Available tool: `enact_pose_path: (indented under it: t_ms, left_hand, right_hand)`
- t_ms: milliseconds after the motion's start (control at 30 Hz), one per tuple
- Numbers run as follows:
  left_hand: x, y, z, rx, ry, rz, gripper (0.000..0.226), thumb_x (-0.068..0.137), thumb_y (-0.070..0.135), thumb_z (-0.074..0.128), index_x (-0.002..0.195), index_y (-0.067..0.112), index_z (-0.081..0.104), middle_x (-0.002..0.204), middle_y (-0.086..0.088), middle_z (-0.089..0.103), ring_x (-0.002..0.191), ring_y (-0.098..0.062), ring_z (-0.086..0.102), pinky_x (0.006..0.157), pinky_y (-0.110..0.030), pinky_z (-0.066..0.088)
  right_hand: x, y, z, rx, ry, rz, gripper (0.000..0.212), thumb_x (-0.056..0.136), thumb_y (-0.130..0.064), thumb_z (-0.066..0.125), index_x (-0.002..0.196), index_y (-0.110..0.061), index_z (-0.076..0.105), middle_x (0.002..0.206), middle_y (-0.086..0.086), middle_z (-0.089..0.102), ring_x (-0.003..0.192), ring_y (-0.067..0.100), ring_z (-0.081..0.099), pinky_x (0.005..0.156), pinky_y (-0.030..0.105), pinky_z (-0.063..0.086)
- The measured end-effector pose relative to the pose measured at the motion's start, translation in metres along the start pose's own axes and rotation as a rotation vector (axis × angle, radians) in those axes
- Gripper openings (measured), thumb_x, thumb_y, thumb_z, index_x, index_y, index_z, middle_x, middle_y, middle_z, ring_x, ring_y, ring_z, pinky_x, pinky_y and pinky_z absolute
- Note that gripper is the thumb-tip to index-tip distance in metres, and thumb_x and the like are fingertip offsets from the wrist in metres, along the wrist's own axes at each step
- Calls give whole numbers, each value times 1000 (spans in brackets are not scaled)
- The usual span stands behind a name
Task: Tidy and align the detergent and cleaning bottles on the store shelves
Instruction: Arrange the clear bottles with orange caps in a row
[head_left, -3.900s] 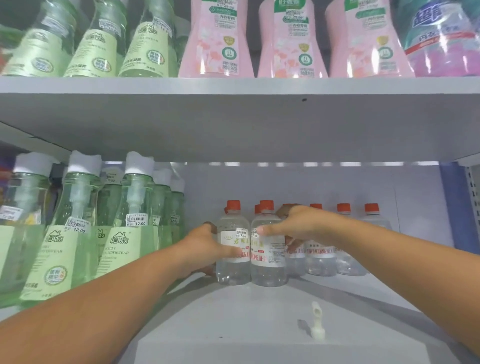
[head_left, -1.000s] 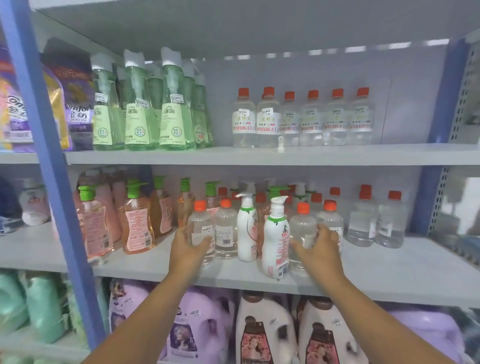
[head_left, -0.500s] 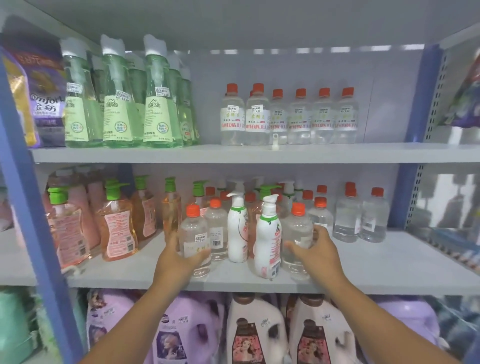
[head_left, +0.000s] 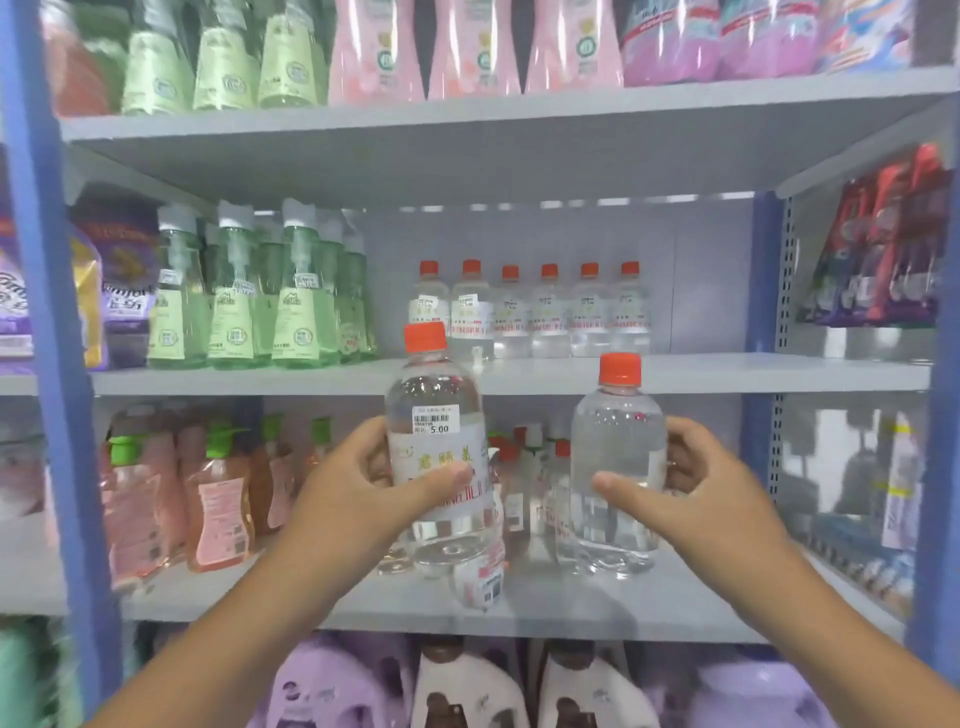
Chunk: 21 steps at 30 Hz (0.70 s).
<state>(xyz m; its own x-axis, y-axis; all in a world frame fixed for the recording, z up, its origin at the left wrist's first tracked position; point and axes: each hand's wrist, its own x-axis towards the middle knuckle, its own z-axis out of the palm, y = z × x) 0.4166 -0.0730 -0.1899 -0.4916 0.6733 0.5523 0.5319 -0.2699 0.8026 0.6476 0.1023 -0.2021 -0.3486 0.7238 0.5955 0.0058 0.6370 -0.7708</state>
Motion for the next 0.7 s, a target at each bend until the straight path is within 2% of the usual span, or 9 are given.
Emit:
enact_pose_path:
  t_ms: [100,167,267,333,400,467,533,633,700]
  left_hand:
    - [28,53,7,42,-24,83,55,50,76,84,99,66,62,99,26,77,84,2,75,62,-15,57]
    - [55,75,10,65,-13,122,56,55,73,84,105,58,64,98,26,76,83,3,75,67,-19,58]
    - [101,95,18,109,28,123,65,58,73,83,112,42,67,96,25,76,80,5,73,68,-26,55]
    - [135,97,25,112,18,84,61,60,70,85,109,39,66,93,24,76,74,6,72,58,-22,54]
    - [167,90,34,152,-15,35,57,62,66,87,106,38,64,91,21,76,72,5,71,53,-20,53]
    - [196,75,47,204,-58,-11,60,62,63,89,108,35,62,98,15,74,84,-6,73,63,-27,56]
    - [220,59,59,243,-91,-49,59,63,60,90,106,32,61,101,12,72,93,-11,70,68,-31,56]
    - [254,39,71,274,-134,-43,43,64,57,90,93,36,66,81,18,76,89,-9,71,66,-31,59]
    - [271,29,76,291,-192,-39,42,63,57,89,95,38,71,85,20,77,92,-9,72,76,-36,63]
  right_hand:
    - [31,-51,-28,45,-14,-82,70,45,-73,85,108,-51,63,103,-24,75,88,-1,73,72,25,59]
    - [57,-75,-41,42,-7,-124,77,48,-74,84,115,-42,64,107,-17,76,89,4,75,75,31,60]
    - [99,-91,-47,15,11,-132,63,58,-65,87,110,-39,64,98,-19,75,81,-5,72,67,23,55]
    - [128,-88,-44,5,5,-97,53,63,-59,90,103,-41,61,95,-17,74,77,-9,70,63,21,51]
    - [154,-78,-35,-17,11,-60,52,63,-59,90,100,-43,57,98,-18,68,77,-3,70,62,22,50]
    - [176,-65,-23,-54,23,-36,58,63,-59,89,105,-44,52,101,-20,62,83,0,67,60,26,53]
    - [196,-49,-10,-68,23,-9,63,64,-56,91,111,-40,52,103,-16,65,87,6,71,67,39,63]
    - [226,-29,4,-107,3,22,66,66,-50,90,119,-33,55,105,-10,70,89,13,74,78,47,64]
    - [242,-20,11,-128,-18,45,64,68,-48,89,120,-31,55,106,-9,70,89,13,74,76,46,65]
